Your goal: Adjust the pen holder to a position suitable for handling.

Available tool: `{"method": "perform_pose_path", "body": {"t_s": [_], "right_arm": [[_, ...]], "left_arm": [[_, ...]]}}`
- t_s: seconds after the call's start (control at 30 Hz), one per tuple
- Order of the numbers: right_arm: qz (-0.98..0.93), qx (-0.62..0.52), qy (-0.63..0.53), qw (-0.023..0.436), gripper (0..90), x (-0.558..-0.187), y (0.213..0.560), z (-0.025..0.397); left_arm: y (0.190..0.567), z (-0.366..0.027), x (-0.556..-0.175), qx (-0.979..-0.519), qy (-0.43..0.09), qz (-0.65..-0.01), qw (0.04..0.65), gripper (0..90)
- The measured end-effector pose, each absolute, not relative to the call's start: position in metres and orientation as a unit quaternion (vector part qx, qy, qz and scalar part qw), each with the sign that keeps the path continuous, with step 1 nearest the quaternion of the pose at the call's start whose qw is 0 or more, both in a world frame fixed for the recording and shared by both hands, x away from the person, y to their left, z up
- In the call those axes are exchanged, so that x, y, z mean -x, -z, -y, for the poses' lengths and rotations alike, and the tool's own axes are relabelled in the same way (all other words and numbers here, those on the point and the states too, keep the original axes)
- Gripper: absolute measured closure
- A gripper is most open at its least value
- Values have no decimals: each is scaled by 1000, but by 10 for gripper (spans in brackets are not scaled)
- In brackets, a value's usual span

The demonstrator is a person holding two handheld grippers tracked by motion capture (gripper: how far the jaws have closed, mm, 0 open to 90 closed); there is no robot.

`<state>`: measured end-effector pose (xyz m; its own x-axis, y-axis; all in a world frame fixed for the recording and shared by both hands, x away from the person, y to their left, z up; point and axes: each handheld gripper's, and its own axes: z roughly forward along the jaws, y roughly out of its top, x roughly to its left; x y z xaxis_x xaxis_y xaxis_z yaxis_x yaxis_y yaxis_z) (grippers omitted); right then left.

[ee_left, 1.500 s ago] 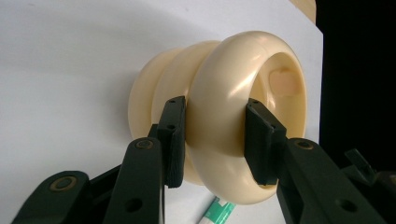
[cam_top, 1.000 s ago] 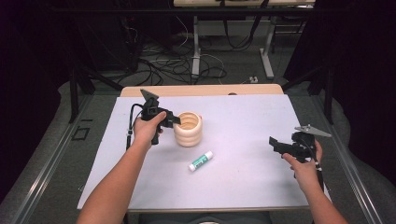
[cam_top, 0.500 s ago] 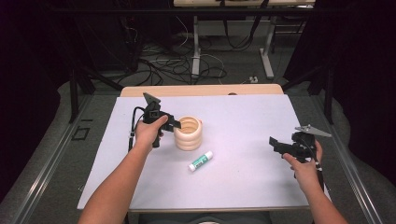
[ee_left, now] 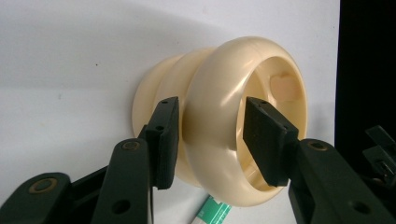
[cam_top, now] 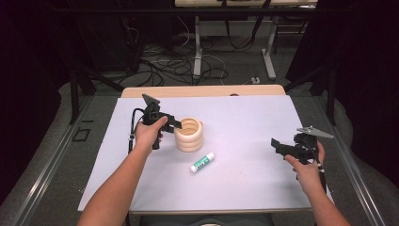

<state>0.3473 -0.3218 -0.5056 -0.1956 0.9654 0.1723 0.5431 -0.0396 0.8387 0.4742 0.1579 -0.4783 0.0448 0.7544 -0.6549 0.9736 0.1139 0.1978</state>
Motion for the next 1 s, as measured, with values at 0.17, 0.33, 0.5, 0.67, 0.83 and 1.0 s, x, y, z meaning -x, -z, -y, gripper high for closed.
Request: {"method": "perform_pose_path", "body": {"t_s": [0.17,0.33,0.5,0.67,0.83,1.0], "right_arm": [[-650,-583,-422,244,40,-347,505,322],[-646,-581,-425,253,40,-347,506,322],[-643,-580,-429,257,40,-348,507,322],[-651,-583,-419,246,40,-346,505,322],[-650,-582,-420,249,41,-347,505,322],[-649,-582,-421,250,42,-347,505,322]], "left_arm": [[473,-159,-471,-652,148,-661,340,518],[467,-158,-465,-660,123,-652,352,492],[463,-159,-461,-681,91,-635,353,446],[457,-159,-455,-687,62,-625,366,412],[449,-157,-448,-692,30,-611,383,355],[443,-156,-442,-703,5,-590,397,327]]}}
